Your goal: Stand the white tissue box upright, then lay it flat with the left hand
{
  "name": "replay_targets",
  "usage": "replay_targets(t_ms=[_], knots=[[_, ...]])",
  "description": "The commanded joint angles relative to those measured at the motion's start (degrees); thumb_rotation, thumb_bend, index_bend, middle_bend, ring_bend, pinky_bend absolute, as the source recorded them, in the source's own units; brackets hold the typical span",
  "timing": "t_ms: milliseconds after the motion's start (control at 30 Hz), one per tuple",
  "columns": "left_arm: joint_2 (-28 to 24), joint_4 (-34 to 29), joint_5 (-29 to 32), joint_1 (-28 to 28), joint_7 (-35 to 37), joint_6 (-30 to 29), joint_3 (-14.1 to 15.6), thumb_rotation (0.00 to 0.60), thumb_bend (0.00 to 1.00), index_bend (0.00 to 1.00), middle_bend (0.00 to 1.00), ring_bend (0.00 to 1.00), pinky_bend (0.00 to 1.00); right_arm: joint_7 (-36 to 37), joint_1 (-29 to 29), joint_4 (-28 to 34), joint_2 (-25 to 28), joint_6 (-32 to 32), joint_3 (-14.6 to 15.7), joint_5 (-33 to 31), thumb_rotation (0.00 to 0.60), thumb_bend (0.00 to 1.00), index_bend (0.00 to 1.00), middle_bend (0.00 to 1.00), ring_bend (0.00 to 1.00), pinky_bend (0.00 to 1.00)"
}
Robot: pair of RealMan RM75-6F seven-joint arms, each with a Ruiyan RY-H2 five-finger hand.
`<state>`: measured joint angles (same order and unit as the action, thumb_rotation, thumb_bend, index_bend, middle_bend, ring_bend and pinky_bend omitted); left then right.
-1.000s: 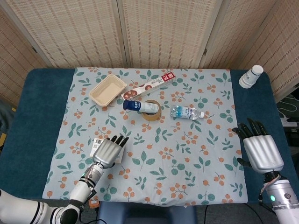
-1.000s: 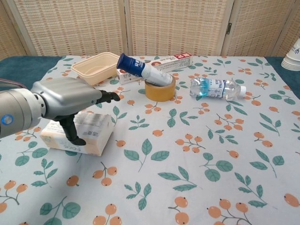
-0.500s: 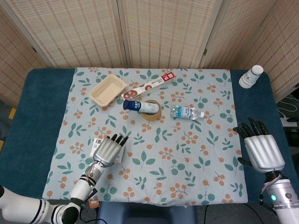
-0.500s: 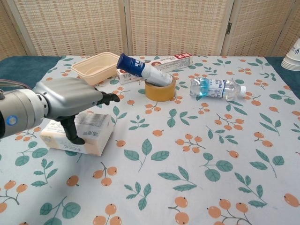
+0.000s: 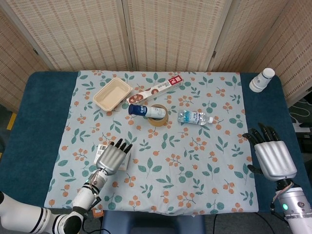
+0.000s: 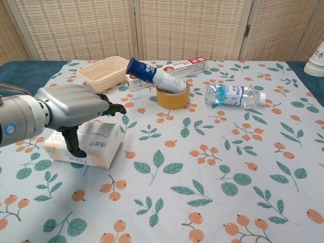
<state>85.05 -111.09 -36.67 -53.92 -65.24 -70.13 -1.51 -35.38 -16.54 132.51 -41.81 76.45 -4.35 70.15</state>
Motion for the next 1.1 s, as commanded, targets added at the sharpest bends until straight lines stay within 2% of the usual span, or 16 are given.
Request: replay_targets(t_ms=[33,400,833,1000,1100], knots=[[0.3,0.5,0.2,-0.2,0.1,-0.1,0.2,0.600,0.17,0.09,0.14,0.04,0.27,0.1,0.0,0.0,0.0,0.0,0.0,0.0,0.600,0.07,0.25,0.15,0.00,0.11],[1.0,1.9,0.3,-0.7,0.7,0.2,1.0,0.600,0.16,0.10,0.14,0.02,0.23,0.7,0.0,-0.3,-0.2,0.2,-0.2,0.1,0.600,0.07,0.25,0.15,0.00,0.11],[1.8,3.3,1.4,-0.9,1.9,0.9,1.6,0.600,0.16,0.13,0.15,0.02,0.23,0.4,-0.1,-0.3,-0.2,0.2,-0.2,-0.3,0.600,0.07,0.25,0.15,0.00,0.11],[2.2,3.7,0.9,-0.9,2.5,0.8,1.8,0.600,0.16,0.16,0.16,0.02,0.23,0.3,-0.2,-0.3,-0.3,0.1,-0.2,-0.5,0.600,0.07,0.25,0.15,0.00,0.11],[2.7,4.6,-0.1,-0.6,3.2,0.6,2.0,0.600,0.17,0.21,0.20,0.04,0.24,0.2,-0.3,-0.3,-0.3,0.1,-0.2,-0.6,0.600,0.07,0.25,0.15,0.00,0.11]])
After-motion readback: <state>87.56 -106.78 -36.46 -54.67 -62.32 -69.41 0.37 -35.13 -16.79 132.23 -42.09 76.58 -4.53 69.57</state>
